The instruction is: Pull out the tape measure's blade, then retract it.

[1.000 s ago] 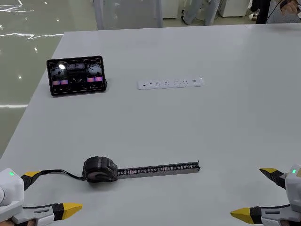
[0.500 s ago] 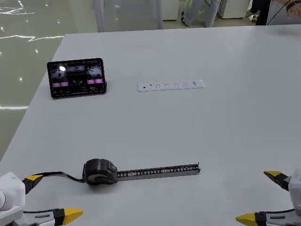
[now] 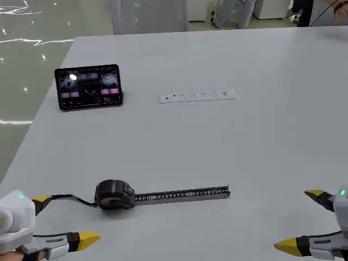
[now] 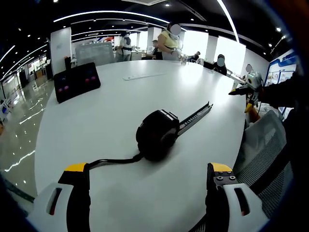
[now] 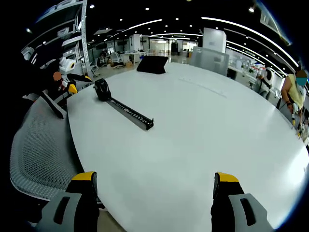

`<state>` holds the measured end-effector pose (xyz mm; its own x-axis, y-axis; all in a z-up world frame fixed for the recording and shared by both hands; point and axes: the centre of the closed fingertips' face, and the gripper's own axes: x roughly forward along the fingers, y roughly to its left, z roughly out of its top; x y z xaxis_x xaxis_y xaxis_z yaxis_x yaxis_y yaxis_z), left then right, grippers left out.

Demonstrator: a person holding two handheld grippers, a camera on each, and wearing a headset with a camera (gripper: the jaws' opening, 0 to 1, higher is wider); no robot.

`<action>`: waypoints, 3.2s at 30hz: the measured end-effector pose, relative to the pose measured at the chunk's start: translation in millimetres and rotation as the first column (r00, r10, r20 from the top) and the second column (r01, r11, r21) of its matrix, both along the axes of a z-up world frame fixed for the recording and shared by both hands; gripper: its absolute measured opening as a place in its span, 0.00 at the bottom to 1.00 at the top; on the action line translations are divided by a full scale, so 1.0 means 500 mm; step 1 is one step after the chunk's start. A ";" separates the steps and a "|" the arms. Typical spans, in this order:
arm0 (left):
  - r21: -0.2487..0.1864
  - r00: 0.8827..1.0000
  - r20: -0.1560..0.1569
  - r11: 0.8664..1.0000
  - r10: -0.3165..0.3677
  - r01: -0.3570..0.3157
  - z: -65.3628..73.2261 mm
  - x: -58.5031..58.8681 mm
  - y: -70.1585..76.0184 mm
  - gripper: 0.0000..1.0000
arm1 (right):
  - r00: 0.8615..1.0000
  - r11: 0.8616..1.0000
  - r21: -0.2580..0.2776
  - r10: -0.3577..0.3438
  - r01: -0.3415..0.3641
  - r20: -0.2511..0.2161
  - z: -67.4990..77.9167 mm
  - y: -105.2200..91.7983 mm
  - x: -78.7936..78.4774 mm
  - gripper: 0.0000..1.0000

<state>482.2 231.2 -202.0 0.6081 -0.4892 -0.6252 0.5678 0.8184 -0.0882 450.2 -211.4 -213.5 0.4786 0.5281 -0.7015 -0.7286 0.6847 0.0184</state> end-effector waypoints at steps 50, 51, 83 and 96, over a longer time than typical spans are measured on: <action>-0.041 0.972 0.049 0.973 0.230 -0.228 0.029 0.084 -0.099 0.99 | 0.899 0.883 -0.178 0.437 -0.433 -0.022 0.042 0.123 0.119 0.99; -0.037 0.971 0.056 0.972 0.232 -0.230 0.030 0.086 -0.100 0.99 | 0.898 0.883 -0.172 0.440 -0.436 -0.019 0.047 0.129 0.122 0.99; -0.036 0.920 0.139 0.930 0.367 -0.366 -0.042 0.127 -0.125 0.99 | 0.808 0.778 -0.218 0.575 -0.589 -0.128 -0.028 0.196 0.195 0.97; -0.114 0.857 0.123 0.865 0.500 -0.488 -0.037 0.147 -0.097 0.99 | 0.807 0.774 -0.228 0.565 -0.591 -0.173 -0.061 0.206 0.201 0.90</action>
